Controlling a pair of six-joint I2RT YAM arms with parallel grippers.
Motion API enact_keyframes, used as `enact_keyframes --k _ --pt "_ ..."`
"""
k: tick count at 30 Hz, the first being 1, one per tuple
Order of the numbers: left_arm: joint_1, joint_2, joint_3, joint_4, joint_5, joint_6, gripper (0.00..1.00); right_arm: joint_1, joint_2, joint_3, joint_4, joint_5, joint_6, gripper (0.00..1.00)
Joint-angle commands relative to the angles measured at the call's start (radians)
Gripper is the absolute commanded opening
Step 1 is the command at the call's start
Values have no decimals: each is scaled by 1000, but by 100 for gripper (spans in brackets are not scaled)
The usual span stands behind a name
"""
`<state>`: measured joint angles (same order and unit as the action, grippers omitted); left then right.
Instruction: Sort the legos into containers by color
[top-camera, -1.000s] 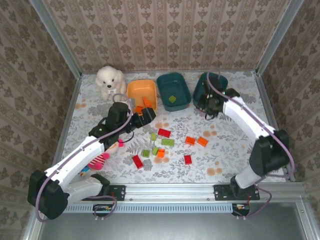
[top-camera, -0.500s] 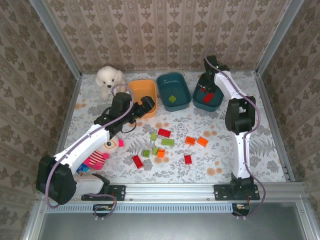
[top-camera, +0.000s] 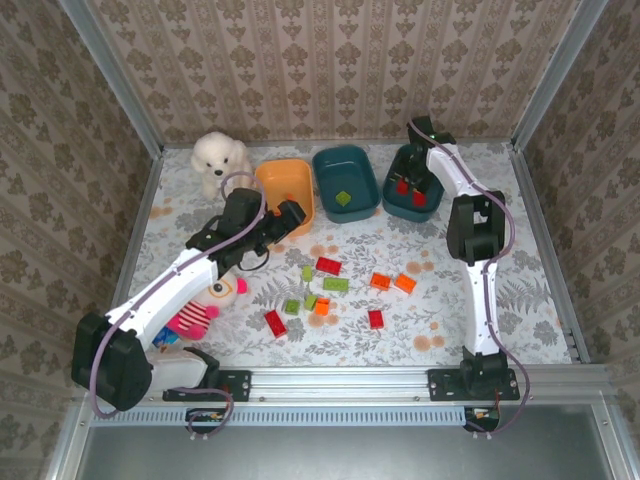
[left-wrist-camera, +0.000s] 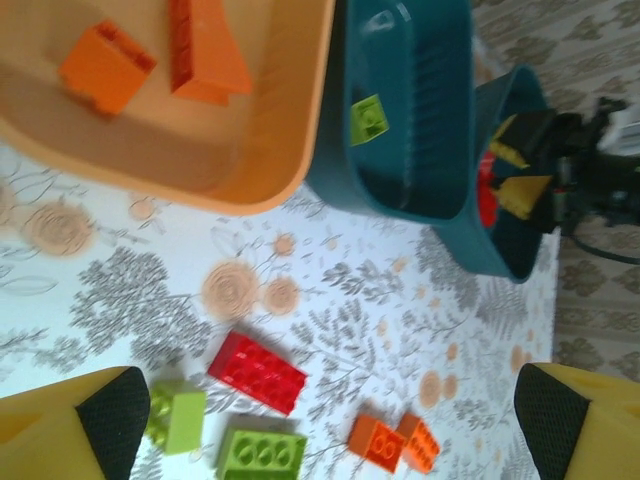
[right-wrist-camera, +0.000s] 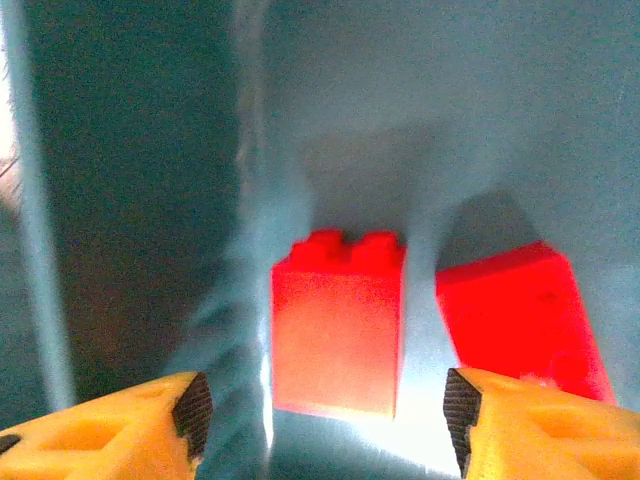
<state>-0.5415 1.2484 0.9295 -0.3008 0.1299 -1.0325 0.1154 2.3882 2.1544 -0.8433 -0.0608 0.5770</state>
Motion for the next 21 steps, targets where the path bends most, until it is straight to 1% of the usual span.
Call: enact_keyframes --k 1,3,4,6,7,9,10,14,18,21 --pt "-8 18 10 -156 -4 21 95 74 -275 -180 155 -65 -76 66" --pt "-26 53 29 -211 -4 44 91 112 -432 -384 331 -139 -78 66" --pt "-38 75 43 -237 -6 62 87 133 -509 -493 419 -175 -74 66" --pt "-68 126 75 -289 -22 93 83 165 -643 -695 598 -288 -48 67" --pt "-87 159 95 -314 -31 108 81 179 -700 -792 681 -365 -26 67" --pt "-118 221 131 -350 -39 127 77 205 -784 -927 765 -480 13 67" --pt "-131 255 146 -360 -39 135 76 223 -821 -983 767 -523 17 67" --pt "-166 345 168 -367 -65 147 68 288 -988 -1193 751 -612 -1 68" --pt "-179 419 184 -363 -52 156 59 303 -1177 -1342 729 -657 22 69" --pt "-199 471 203 -369 -59 164 57 305 -1277 -1411 684 -673 15 70"
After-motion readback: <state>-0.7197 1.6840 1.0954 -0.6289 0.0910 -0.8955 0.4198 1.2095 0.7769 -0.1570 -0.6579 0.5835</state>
